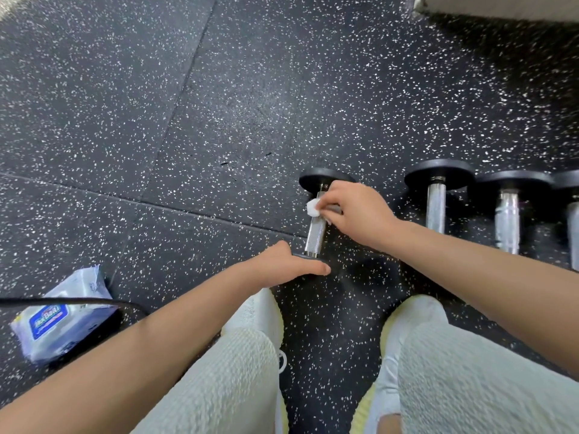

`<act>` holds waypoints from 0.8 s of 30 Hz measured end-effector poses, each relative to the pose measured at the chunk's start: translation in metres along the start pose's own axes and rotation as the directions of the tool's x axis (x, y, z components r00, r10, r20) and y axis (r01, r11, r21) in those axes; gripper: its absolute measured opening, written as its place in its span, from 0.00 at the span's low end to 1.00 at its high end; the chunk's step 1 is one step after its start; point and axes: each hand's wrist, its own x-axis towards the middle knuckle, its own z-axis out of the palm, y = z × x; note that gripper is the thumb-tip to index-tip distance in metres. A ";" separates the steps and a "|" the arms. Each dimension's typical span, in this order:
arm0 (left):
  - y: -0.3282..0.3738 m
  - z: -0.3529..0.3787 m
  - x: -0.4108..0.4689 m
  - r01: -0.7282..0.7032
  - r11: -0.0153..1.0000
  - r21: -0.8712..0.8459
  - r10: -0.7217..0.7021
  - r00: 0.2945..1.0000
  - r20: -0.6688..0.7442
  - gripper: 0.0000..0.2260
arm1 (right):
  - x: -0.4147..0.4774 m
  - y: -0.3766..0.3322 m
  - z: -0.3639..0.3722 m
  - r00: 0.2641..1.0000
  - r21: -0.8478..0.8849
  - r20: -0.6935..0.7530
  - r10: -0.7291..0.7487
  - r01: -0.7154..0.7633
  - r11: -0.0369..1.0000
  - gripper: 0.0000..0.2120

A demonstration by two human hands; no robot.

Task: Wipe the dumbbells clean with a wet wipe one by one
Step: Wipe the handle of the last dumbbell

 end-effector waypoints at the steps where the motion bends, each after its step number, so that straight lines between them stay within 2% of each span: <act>1: 0.001 -0.001 0.000 0.008 1.000 -0.011 -0.008 1.000 0.013 0.55 | -0.003 0.000 0.002 1.000 -0.003 -0.004 0.000 0.000 1.000 0.06; 3: 0.002 -0.001 0.001 0.007 0.999 -0.037 -0.005 0.999 0.036 0.50 | -0.015 -0.003 0.009 0.994 0.013 0.072 -0.085 0.084 0.996 0.06; 5: 0.003 0.000 0.001 -0.007 0.997 -0.078 0.011 0.999 0.044 0.44 | -0.028 -0.009 0.014 0.956 0.056 0.219 -0.194 0.186 0.981 0.05; 7: 0.004 0.000 0.001 -0.016 0.996 -0.086 0.019 0.999 0.041 0.44 | -0.031 -0.010 0.013 0.925 0.047 0.289 -0.247 0.244 0.969 0.05; 9: 0.004 0.003 0.000 -0.017 0.998 -0.063 0.019 0.999 0.035 0.51 | -0.024 -0.005 0.008 0.939 0.018 0.250 -0.235 0.238 0.971 0.05; 11: 0.005 0.007 -0.001 -0.017 0.999 -0.031 0.018 1.000 0.017 0.58 | -0.015 0.000 0.004 0.974 -0.016 0.141 -0.177 0.181 0.983 0.05; 15: 0.006 0.015 -0.001 -0.052 0.998 -0.043 0.052 0.999 -0.013 0.59 | -0.010 0.004 0.004 0.996 -0.056 -0.080 -0.024 0.020 0.998 0.05; 17: 0.006 0.016 -0.001 -0.070 0.996 -0.058 0.070 0.998 -0.005 0.57 | -0.020 0.003 0.009 0.997 -0.056 -0.056 -0.060 0.057 0.997 0.05; 22: 0.006 0.016 -0.003 -0.074 0.990 -0.118 0.077 0.997 0.016 0.46 | -0.045 0.002 0.013 0.938 0.024 0.218 -0.271 0.272 0.962 0.05; 24: 0.007 0.018 -0.002 -0.080 0.991 -0.107 0.083 0.996 0.022 0.49 | -0.036 0.005 0.008 0.942 -0.026 0.192 -0.274 0.284 0.958 0.05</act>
